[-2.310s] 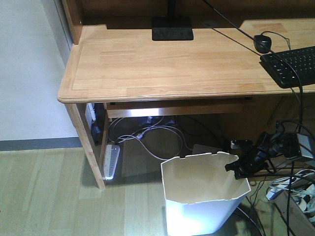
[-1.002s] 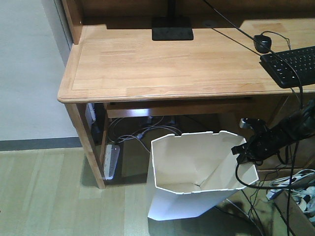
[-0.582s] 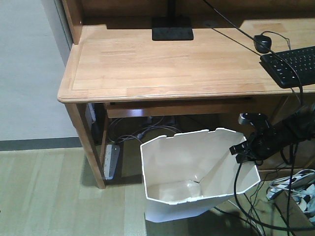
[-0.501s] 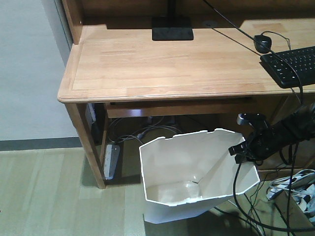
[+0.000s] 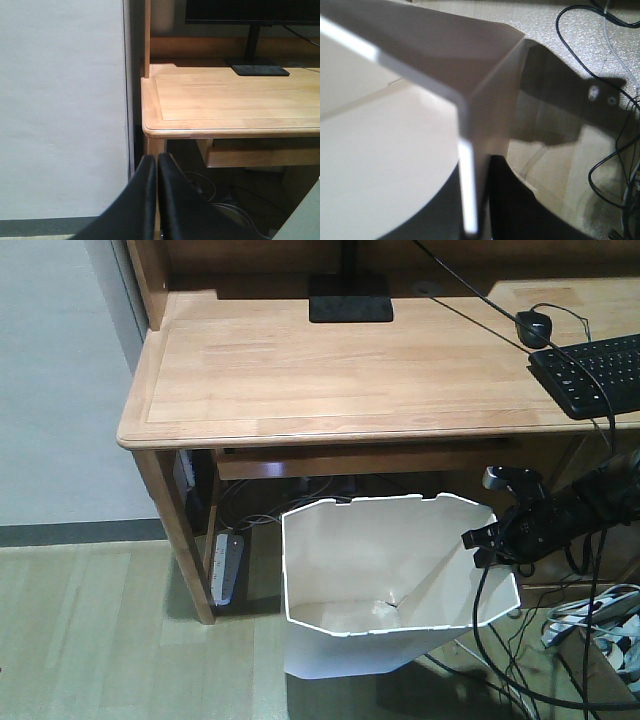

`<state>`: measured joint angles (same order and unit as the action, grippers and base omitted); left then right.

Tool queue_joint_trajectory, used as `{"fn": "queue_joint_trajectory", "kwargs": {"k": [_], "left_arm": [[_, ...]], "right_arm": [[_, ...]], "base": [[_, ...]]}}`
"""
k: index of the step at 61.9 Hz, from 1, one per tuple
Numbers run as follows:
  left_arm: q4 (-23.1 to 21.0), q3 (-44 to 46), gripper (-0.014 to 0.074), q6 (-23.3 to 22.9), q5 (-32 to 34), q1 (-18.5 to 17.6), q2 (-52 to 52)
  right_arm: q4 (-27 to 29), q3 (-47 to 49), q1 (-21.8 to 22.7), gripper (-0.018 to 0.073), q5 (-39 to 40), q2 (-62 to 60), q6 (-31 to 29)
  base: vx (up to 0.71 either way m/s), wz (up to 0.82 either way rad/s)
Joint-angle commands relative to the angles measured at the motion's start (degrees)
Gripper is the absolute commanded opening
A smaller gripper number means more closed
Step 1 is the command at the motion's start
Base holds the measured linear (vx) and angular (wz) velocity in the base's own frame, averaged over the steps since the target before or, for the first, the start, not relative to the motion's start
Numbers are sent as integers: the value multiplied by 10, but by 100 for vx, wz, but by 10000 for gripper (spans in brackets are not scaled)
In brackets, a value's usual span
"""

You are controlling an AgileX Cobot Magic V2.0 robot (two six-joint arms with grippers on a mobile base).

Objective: Move trash bin to bedside with robot
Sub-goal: 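Lift the white bin with the right gripper and pull it out from under the desk, then hold the bin in the right gripper while the base turns toward the bed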

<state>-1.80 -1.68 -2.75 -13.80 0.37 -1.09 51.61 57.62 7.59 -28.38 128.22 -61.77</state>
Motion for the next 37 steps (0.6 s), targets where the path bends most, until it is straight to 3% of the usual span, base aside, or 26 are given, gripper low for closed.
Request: {"fn": "queue_joint_trajectory", "kwargs": {"k": [1, 37], "left_arm": [[-2, -17, -6, -5, 40, -2, -6], [-2, -17, -6, -5, 40, -2, -6]], "right_arm": [[41, 10, 2, -6, -73, -44, 5], [41, 10, 2, -6, -73, -44, 5]], "base": [[0, 0], [-4, 13]]}}
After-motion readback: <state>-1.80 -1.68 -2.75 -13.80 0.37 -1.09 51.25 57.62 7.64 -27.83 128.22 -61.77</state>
